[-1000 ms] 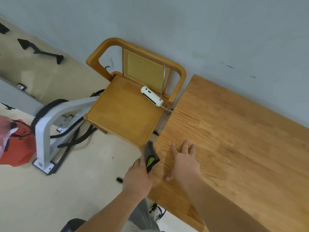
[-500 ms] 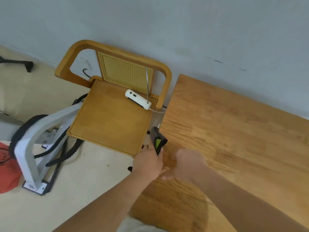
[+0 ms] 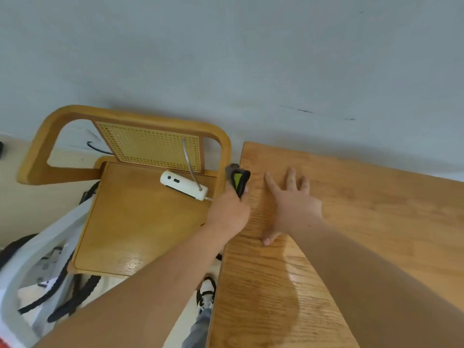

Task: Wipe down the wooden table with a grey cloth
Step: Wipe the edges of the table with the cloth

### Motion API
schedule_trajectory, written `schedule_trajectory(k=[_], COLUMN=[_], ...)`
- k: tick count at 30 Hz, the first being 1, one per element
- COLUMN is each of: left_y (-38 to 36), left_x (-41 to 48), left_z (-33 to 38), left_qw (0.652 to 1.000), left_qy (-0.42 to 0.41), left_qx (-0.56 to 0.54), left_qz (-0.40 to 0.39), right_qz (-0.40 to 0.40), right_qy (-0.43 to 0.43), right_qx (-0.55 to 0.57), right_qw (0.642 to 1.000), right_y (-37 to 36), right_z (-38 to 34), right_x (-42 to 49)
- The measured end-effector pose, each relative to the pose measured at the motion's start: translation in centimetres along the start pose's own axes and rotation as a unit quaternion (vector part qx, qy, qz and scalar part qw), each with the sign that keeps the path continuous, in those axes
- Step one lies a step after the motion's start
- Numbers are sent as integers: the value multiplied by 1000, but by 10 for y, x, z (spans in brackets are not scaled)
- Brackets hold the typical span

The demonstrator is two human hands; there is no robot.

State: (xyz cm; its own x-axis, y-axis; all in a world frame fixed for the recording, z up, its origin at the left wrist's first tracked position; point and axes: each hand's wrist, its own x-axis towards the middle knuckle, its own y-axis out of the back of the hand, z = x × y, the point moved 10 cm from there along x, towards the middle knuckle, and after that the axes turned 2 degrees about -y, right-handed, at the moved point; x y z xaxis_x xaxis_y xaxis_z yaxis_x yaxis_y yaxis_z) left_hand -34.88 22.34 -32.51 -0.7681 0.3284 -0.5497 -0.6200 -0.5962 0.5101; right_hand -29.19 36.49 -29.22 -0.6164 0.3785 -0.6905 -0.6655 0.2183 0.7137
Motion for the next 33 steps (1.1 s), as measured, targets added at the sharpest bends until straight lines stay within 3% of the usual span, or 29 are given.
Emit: schedule_trajectory(k=[4, 7, 9, 15, 17, 20, 22, 24, 26, 29, 33], left_y=[0, -8, -7, 24, 17, -11, -37, -54, -53, -29, 11], left_x=[-10, -12, -3, 104, 126, 131, 123, 109, 105, 116, 148], left_z=[-7, -39, -29, 74, 102, 138, 160, 174, 178, 162, 117], left_qw=[982, 979, 979, 981, 960, 885, 870, 872, 872, 865, 859], left_qy=[-28, 31, 39, -52, -91, -163, -241, -324, -353, -323, -213], left_qx=[186, 174, 138, 184, 264, 434, 423, 344, 287, 309, 409], left_qz=[28, -99, -145, -14, -13, -38, -79, -131, -178, -230, -223], right_qz=[0, -11, -17, -28, -35, -39, -47, -50, -48, -46, -43], right_qy=[3, 1, 1, 1, 0, 2, 1, 0, -1, 1, 9], right_qx=[41, 54, 58, 69, 73, 74, 69, 69, 69, 69, 69], right_qw=[999, 998, 998, 997, 997, 996, 997, 996, 996, 997, 997], right_y=[-10, -10, -9, -14, -14, -14, -17, -19, -18, -17, -16], right_z=[7, 8, 7, 7, 7, 7, 8, 8, 10, 10, 10], right_x=[7, 12, 15, 15, 16, 19, 18, 17, 19, 18, 16])
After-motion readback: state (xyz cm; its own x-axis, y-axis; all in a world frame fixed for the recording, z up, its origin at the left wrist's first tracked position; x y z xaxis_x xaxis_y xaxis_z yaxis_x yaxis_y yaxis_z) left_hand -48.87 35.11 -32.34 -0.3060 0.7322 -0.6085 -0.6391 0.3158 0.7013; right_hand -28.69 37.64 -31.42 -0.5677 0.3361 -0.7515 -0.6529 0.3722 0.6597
